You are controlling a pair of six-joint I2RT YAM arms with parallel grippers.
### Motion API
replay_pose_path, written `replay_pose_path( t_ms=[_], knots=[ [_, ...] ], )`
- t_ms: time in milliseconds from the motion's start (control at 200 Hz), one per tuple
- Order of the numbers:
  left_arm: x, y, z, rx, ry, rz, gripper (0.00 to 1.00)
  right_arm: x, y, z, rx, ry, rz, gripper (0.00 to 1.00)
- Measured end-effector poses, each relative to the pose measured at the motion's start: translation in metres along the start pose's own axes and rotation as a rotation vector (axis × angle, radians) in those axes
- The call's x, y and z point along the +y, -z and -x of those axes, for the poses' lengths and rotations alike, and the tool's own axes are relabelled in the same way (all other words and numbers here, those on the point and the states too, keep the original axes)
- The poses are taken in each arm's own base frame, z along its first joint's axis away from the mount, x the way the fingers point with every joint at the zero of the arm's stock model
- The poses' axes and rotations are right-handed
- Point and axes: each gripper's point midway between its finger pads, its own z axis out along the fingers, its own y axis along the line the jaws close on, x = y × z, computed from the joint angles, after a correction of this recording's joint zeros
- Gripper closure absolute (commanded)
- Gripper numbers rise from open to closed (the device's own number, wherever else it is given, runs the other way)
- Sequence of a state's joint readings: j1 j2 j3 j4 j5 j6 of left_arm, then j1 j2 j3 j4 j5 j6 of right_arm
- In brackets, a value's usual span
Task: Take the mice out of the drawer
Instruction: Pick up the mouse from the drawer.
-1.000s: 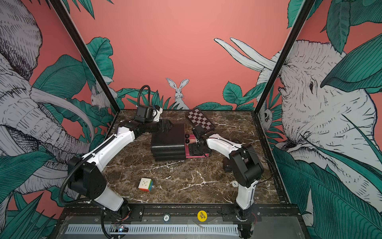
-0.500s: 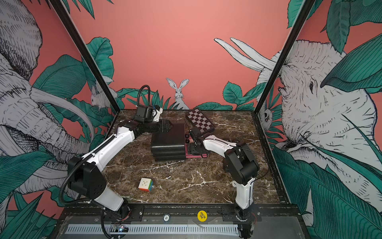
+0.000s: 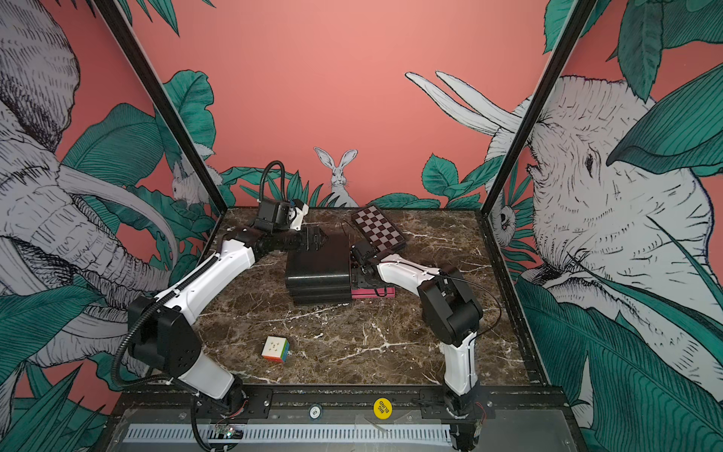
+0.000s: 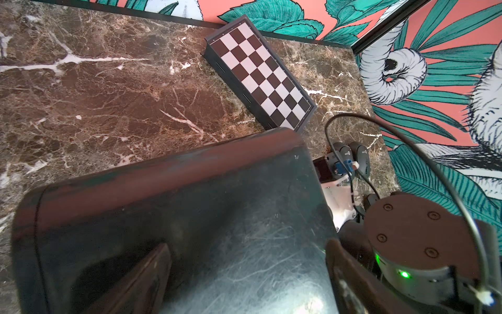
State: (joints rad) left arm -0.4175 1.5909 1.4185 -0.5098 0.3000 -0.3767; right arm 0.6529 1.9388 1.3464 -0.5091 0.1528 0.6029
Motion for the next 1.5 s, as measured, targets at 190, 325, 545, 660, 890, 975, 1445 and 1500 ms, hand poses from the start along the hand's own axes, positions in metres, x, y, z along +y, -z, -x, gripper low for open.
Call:
replay_pose_path(
  t_ms=[190,325,545,660,890,975,1445,1500],
  knots=[
    [0.000,0.000,0.000,0.001,-0.003,-0.003,0.08,0.002,-0.001,0.001,-0.005,0.002,0.008,0.05],
    [-0.001,0.000,0.000,0.001,-0.004,-0.003,0.08,0.003,0.001,0.002,-0.009,0.003,0.013,0.08],
    [-0.001,0.000,0.000,0.002,-0.004,-0.006,0.08,0.002,0.020,0.011,-0.048,0.000,0.023,0.09],
    [-0.002,0.000,-0.001,0.003,-0.004,-0.010,0.08,0.003,0.039,0.020,-0.083,-0.003,0.044,0.07],
    [-0.003,0.000,-0.001,0.007,-0.005,-0.019,0.08,0.010,0.047,0.022,-0.074,0.163,0.096,0.05],
    [-0.003,0.000,-0.001,0.008,-0.007,-0.020,0.08,0.009,0.047,0.023,-0.056,0.256,0.105,0.08],
    [-0.002,0.001,-0.003,-0.002,0.007,-0.019,0.08,-0.010,0.038,0.019,0.038,0.436,0.223,0.12],
    [-0.002,0.001,-0.003,-0.003,0.014,-0.019,0.08,-0.008,0.038,0.018,0.039,0.447,0.235,0.12]
  ],
)
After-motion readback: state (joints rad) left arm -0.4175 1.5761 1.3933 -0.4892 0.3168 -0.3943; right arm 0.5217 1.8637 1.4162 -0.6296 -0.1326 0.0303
